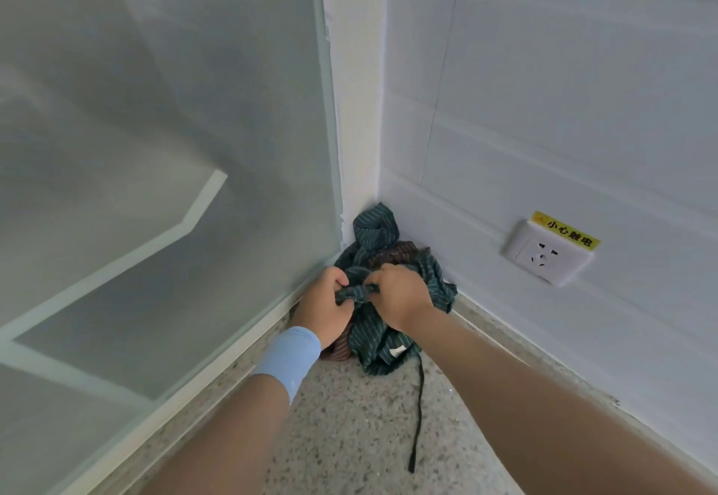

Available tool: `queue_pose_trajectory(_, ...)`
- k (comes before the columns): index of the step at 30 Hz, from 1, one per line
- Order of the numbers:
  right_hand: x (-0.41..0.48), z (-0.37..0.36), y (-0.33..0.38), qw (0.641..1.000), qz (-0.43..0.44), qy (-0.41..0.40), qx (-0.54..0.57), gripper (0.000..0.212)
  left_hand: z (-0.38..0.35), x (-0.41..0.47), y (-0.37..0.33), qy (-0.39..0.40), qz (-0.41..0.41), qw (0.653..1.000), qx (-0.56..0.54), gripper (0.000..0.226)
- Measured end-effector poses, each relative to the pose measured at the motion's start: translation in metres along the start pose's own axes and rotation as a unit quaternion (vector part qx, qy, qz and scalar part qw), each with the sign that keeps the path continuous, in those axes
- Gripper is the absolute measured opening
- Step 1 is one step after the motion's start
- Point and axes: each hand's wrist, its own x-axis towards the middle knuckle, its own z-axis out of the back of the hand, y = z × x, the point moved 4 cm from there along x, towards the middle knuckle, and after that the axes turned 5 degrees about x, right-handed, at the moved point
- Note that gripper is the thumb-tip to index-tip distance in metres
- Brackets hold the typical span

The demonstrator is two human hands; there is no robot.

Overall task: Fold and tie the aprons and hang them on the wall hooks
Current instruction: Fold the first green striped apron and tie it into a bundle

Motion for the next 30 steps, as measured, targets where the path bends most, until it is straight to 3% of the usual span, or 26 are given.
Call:
queue_pose_trajectory(2, -0.020, 0.010, 0.002, 0.995, 0.029, -0.073, 0.061, 0.025, 0.003, -0.012, -0.008, 0.018, 0.022, 0.999, -0.044, 0.037)
queue_pose_trajectory(3, -0.033, 0.014, 0.003, 0.988, 0.035, -0.071, 0.130, 0.019, 0.001, -0.018, -0.012, 0.050, 0.026, 0.998, -0.034, 0.039)
queue_pose_trajectory(5, -0.062, 0.017, 0.004, 0.969, 0.007, 0.020, 0.246, 0.002, -0.008, -0.030, -0.018, 0.132, 0.007, 0.991, 0.030, 0.026)
queue_pose_trajectory(6, -0.080, 0.019, 0.003, 0.962, -0.013, 0.067, 0.264, 0.008, -0.013, -0.040, -0.024, 0.170, -0.005, 0.983, 0.066, 0.017)
queue_pose_trajectory(10, -0.139, 0.009, -0.018, 0.955, -0.058, 0.158, 0.244, 0.003, -0.036, -0.085, -0.039, 0.297, 0.015, 0.946, 0.129, 0.030)
queue_pose_trajectory(12, -0.167, -0.001, -0.027, 0.921, -0.107, 0.228, 0.298, 0.021, -0.050, -0.110, -0.040, 0.386, 0.053, 0.898, 0.203, 0.023)
queue_pose_trajectory(14, -0.189, -0.009, -0.031, 0.883, -0.153, 0.286, 0.340, 0.039, -0.055, -0.134, -0.034, 0.462, 0.088, 0.827, 0.308, 0.040)
queue_pose_trajectory(16, -0.199, -0.010, -0.039, 0.886, -0.177, 0.256, 0.344, 0.034, -0.055, -0.147, -0.027, 0.488, 0.119, 0.791, 0.350, 0.052)
queue_pose_trajectory(17, -0.197, -0.010, -0.046, 0.897, -0.195, 0.212, 0.334, 0.030, -0.055, -0.147, -0.028, 0.476, 0.136, 0.806, 0.325, 0.044)
queue_pose_trajectory(19, -0.189, -0.013, -0.061, 0.910, -0.233, 0.128, 0.318, 0.032, -0.054, -0.138, -0.036, 0.397, 0.151, 0.881, 0.208, 0.034)
queue_pose_trajectory(22, -0.167, -0.020, -0.079, 0.906, -0.265, 0.046, 0.325, 0.041, -0.054, -0.101, -0.054, 0.204, 0.061, 0.973, 0.092, 0.029)
queue_pose_trajectory(23, -0.159, -0.023, -0.084, 0.906, -0.267, 0.033, 0.327, 0.049, -0.056, -0.090, -0.059, 0.158, 0.038, 0.984, 0.071, 0.025)
queue_pose_trajectory(25, -0.145, -0.029, -0.086, 0.900, -0.264, 0.032, 0.345, 0.070, -0.063, -0.074, -0.070, 0.115, -0.013, 0.991, 0.060, 0.043)
queue_pose_trajectory(28, -0.130, -0.048, -0.083, 0.837, -0.302, 0.093, 0.447, 0.096, -0.090, -0.060, -0.068, 0.166, -0.038, 0.968, 0.186, 0.073)
queue_pose_trajectory(30, -0.124, -0.058, -0.081, 0.816, -0.316, 0.122, 0.469, 0.090, -0.104, -0.050, -0.058, 0.205, 0.005, 0.956, 0.211, 0.074)
